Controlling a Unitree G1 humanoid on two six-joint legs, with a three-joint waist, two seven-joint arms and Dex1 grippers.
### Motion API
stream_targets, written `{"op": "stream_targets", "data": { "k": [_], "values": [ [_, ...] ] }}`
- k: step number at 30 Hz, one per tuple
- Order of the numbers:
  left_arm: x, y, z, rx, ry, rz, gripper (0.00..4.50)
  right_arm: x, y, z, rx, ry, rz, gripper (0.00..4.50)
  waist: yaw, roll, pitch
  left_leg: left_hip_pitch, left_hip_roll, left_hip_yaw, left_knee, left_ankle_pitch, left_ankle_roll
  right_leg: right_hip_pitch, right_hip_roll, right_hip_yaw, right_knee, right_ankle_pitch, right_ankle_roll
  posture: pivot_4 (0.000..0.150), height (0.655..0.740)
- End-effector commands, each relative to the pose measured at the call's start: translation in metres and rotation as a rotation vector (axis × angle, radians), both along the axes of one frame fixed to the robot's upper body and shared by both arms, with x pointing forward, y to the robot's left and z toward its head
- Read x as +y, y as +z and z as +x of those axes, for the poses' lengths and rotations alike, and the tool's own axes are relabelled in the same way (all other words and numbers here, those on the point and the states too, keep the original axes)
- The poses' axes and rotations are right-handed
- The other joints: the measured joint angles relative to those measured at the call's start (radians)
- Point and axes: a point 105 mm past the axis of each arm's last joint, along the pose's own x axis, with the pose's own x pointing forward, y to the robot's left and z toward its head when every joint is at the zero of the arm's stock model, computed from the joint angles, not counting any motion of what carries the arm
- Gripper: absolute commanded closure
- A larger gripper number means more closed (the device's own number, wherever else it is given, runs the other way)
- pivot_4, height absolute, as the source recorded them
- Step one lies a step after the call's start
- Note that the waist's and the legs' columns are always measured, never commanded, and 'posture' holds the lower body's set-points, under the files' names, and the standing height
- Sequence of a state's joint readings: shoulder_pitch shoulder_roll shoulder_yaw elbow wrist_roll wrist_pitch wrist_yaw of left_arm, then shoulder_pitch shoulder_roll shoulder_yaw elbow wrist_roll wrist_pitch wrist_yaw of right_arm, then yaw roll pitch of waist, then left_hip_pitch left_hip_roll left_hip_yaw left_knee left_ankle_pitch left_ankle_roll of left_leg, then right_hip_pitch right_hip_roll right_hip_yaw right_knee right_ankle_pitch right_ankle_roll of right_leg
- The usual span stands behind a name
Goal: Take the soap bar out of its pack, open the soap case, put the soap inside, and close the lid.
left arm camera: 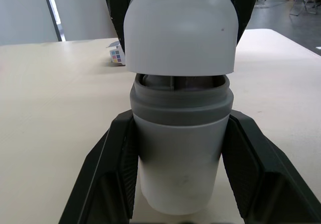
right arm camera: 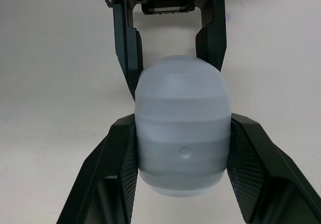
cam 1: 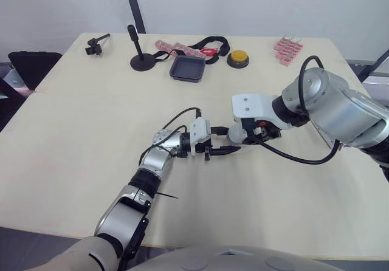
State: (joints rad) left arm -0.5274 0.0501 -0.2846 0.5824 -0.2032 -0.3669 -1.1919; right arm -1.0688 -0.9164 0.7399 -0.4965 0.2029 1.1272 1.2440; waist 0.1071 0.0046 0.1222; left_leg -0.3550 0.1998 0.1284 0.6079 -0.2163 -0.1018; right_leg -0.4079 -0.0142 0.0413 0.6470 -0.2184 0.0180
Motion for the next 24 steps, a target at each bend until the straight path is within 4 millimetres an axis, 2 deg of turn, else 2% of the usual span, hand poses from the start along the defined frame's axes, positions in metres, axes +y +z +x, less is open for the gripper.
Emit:
{"op": "stream_targets", "data": {
  "k": [1,13,14,18,19,24],
  "values": [
    [-0.0018,0.0007,0.0009,-0.010,-0.002,0.008,2.64,0.0000,-0.0038,0.0002,-0.004,0.007,-0.015,2.53,0.000,0.000,0.000,0.000,0.000,0.000,0.000,0.000,0.000,0.000,0.000,0.000,0.000,0.000,0.000,0.150,0.7400],
    [-0.0011,0.0001,0.0005,-0.009,-0.005,0.013,2.64,0.0021,-0.0018,0.0006,-0.018,0.018,-0.007,2.53,-0.002,0.000,0.000,0.000,0.000,0.000,0.000,0.000,0.000,0.000,0.000,0.000,0.000,0.000,0.000,0.150,0.7400],
    [-0.0014,0.0000,0.0004,-0.009,-0.006,0.014,2.64,0.0023,-0.0014,0.0005,-0.019,0.019,-0.005,1.49,-0.001,0.000,0.000,0.000,0.000,0.000,0.000,0.000,0.000,0.000,0.000,0.000,0.001,0.000,0.000,0.150,0.7400],
    [-0.0018,0.0001,0.0002,-0.008,-0.009,0.014,2.64,0.0032,-0.0006,0.0006,-0.022,0.020,-0.002,0.23,0.001,0.000,0.000,0.000,0.000,0.000,0.000,0.000,0.000,0.000,0.000,0.000,0.000,0.000,0.000,0.150,0.7400],
    [-0.0018,0.0001,0.0002,-0.008,-0.009,0.013,2.64,0.0034,-0.0002,0.0006,-0.022,0.019,-0.001,0.05,0.002,0.000,0.000,-0.001,0.000,0.000,0.000,0.000,0.000,0.000,0.000,0.000,0.000,0.000,0.000,0.150,0.7400],
    [-0.0022,0.0002,0.0002,-0.007,-0.011,0.014,2.64,0.0036,0.0005,0.0016,-0.028,0.017,0.002,0.05,0.001,0.000,0.000,-0.001,0.000,0.000,-0.001,0.000,0.000,0.000,0.000,0.000,-0.001,0.000,0.000,0.150,0.7400]
  ]
}}
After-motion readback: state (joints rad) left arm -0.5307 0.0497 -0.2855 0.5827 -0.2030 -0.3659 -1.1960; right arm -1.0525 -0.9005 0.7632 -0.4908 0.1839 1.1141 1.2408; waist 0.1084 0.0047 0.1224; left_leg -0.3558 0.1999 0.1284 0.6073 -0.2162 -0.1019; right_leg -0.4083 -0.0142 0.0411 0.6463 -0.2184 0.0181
